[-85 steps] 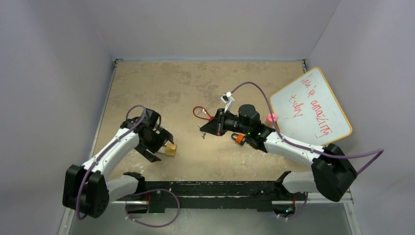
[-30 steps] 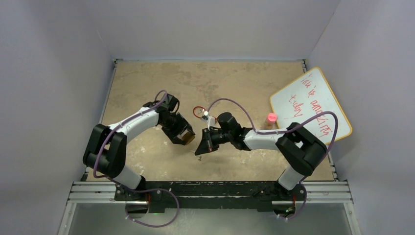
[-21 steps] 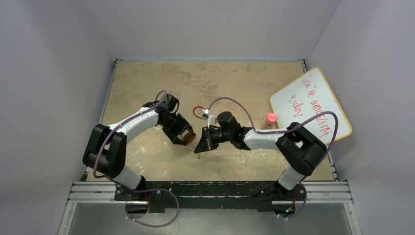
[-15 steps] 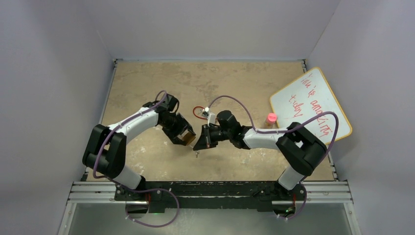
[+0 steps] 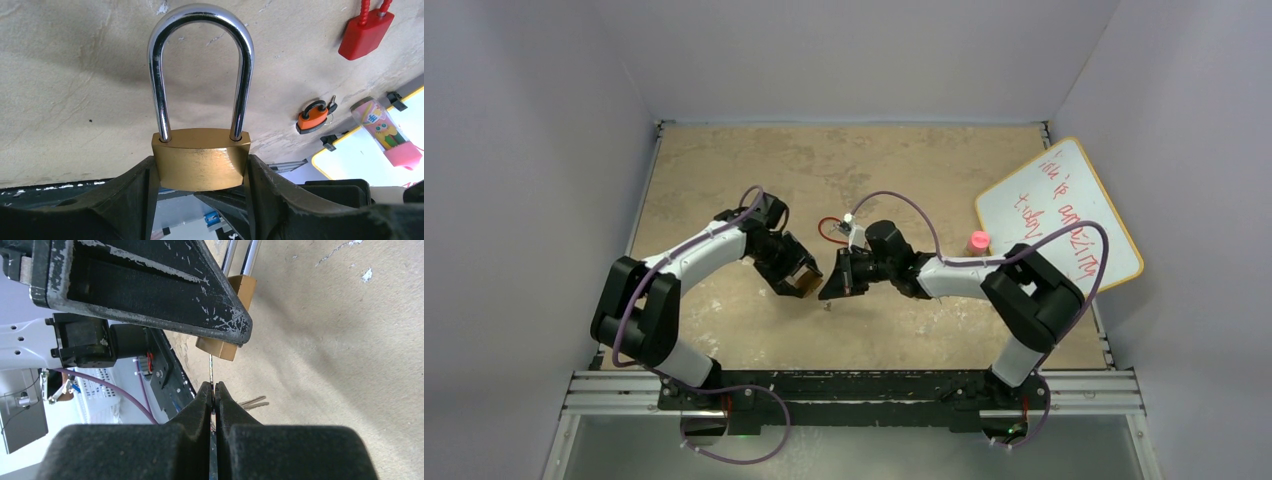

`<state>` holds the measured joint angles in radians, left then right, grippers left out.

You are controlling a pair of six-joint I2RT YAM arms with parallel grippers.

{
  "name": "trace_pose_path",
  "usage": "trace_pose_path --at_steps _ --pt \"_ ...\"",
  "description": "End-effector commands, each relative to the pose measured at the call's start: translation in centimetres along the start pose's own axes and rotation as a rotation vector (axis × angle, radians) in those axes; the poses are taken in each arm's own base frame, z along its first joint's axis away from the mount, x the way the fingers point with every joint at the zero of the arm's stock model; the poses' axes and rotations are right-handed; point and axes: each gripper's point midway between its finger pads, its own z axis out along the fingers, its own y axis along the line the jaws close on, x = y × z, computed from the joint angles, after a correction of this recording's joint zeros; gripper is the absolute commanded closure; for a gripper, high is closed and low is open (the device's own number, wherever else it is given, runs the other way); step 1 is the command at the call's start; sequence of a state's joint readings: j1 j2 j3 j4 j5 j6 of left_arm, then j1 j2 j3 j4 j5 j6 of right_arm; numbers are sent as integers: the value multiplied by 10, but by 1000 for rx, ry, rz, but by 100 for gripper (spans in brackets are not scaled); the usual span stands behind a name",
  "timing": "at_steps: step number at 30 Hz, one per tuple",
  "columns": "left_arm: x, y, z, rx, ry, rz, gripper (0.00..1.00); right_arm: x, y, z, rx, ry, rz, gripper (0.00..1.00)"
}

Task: Unlock with the key

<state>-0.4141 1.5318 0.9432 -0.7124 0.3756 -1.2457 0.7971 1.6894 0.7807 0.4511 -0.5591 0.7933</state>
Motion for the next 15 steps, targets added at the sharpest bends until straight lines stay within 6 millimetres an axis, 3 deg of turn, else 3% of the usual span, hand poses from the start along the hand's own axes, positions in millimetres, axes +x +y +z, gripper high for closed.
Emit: trace_pose_path --at_steps 1,15 --pt "4 -20 -17 95 4 -1 75 -18 7 3 -3 -35 -13 100" --pt "4 -28 -20 175 -17 -105 79 -34 14 13 -3 -36 99 100"
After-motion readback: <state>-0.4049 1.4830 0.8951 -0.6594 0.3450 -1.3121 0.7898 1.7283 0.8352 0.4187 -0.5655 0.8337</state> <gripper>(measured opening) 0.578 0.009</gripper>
